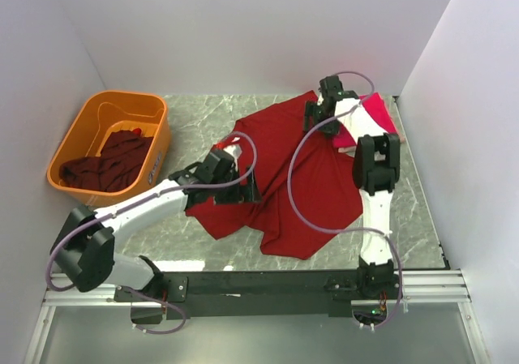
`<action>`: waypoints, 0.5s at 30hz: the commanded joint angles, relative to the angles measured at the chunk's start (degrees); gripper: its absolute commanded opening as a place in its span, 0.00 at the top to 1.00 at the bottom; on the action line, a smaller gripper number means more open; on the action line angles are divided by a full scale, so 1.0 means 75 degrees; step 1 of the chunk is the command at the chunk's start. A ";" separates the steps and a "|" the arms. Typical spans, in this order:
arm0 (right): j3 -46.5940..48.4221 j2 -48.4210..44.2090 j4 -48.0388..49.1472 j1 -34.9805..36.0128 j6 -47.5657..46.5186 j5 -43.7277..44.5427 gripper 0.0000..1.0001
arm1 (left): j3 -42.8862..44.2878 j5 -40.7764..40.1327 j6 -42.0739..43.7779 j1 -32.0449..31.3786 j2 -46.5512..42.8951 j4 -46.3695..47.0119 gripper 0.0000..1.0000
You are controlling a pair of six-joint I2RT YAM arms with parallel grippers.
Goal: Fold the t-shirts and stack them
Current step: Flatten the tshirt out
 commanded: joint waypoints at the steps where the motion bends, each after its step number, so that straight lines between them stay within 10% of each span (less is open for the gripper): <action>1: -0.1336 -0.2124 0.0820 0.0423 0.0194 0.0230 0.17 | 0.0815 -0.1408 0.0466 0.0372 0.0323 -0.0045 0.01; 15: -0.7589 -0.5692 0.2381 0.0552 0.2178 0.1263 0.13 | 0.5888 -0.1411 0.1660 0.1745 0.5410 -0.0045 0.00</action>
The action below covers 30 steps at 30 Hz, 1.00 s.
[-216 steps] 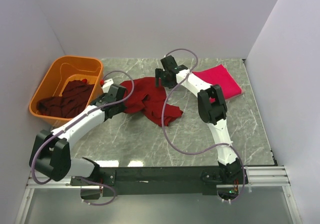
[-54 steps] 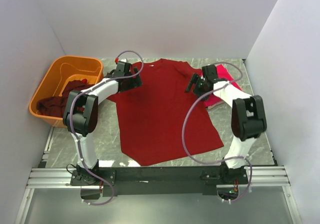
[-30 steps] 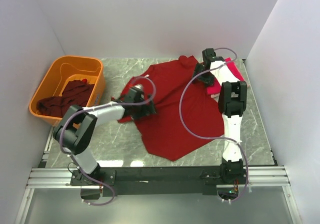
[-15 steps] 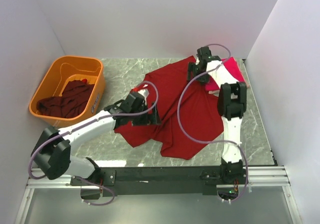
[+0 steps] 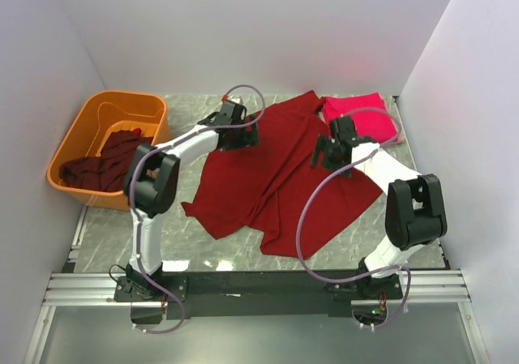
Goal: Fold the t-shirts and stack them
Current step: Flatten the tshirt out
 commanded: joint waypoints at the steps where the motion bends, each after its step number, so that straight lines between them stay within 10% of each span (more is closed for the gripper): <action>1: -0.0569 0.0002 0.0227 -0.0045 0.0237 0.0450 0.13 | 0.0883 0.0023 0.0490 -0.0051 0.0463 -0.0176 0.01; 15: 0.1302 0.2251 -0.0347 -0.0022 -0.0266 0.0099 0.16 | -0.1295 0.0294 -0.0026 0.1659 -0.0038 0.0504 0.01; 30: 0.9501 0.7020 -0.2610 0.0072 -0.1157 -0.0393 0.16 | -0.0500 0.0597 -0.0155 0.2293 0.0416 0.0422 0.01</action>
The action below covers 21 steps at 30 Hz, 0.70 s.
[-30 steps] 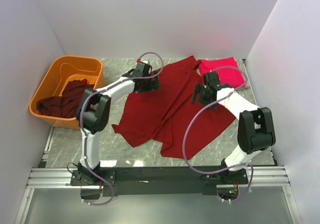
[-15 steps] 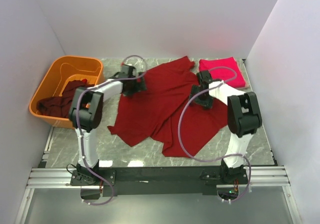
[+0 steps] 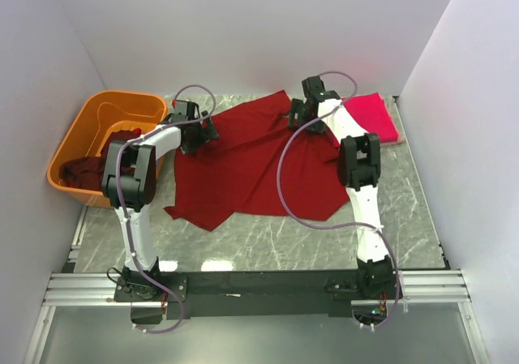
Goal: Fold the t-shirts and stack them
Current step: Flatten the tshirt out
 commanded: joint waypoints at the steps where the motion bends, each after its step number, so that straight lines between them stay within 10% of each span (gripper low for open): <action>1: 0.1525 0.0671 -0.0500 -0.0007 -0.0382 -0.0064 0.16 | 0.0614 0.0254 -0.0009 -0.0032 0.0406 -0.0306 0.01; 11: 0.0298 -0.1480 0.0696 0.0028 -0.0828 -0.0112 0.15 | 0.0757 0.0278 0.0190 -0.0289 -0.1031 -0.0495 0.00; 21: -0.6503 -0.6516 0.2582 0.0380 0.0810 0.0719 0.15 | -0.2276 -0.1114 -0.1003 -0.1368 -0.4513 -0.0810 0.01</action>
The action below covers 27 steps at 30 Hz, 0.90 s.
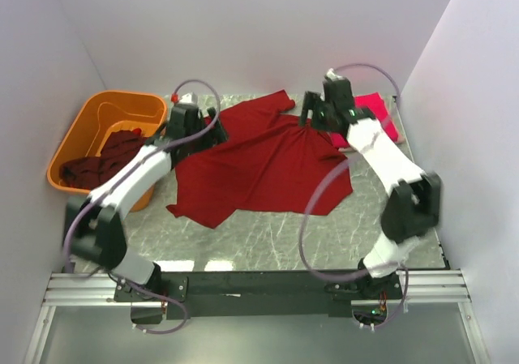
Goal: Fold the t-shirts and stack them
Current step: Flatten the tshirt out
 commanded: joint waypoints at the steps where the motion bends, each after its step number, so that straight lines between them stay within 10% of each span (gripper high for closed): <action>1: -0.2165 -0.1293 0.0840 0.0033 0.1036 0.0496 0.15 | -0.1469 -0.0734 -0.0844 -0.0214 -0.1117 -0.0367 0.01; 14: -0.6469 -0.3802 0.0842 0.0021 0.2011 0.0438 0.16 | -0.4487 -0.1567 -0.3177 -0.0320 -0.4937 -0.3086 0.00; 27: -0.7338 -0.4062 0.0759 -0.0248 0.2503 0.0755 0.17 | -0.4933 -0.1672 -0.3647 -0.0320 -0.3793 -0.1986 0.22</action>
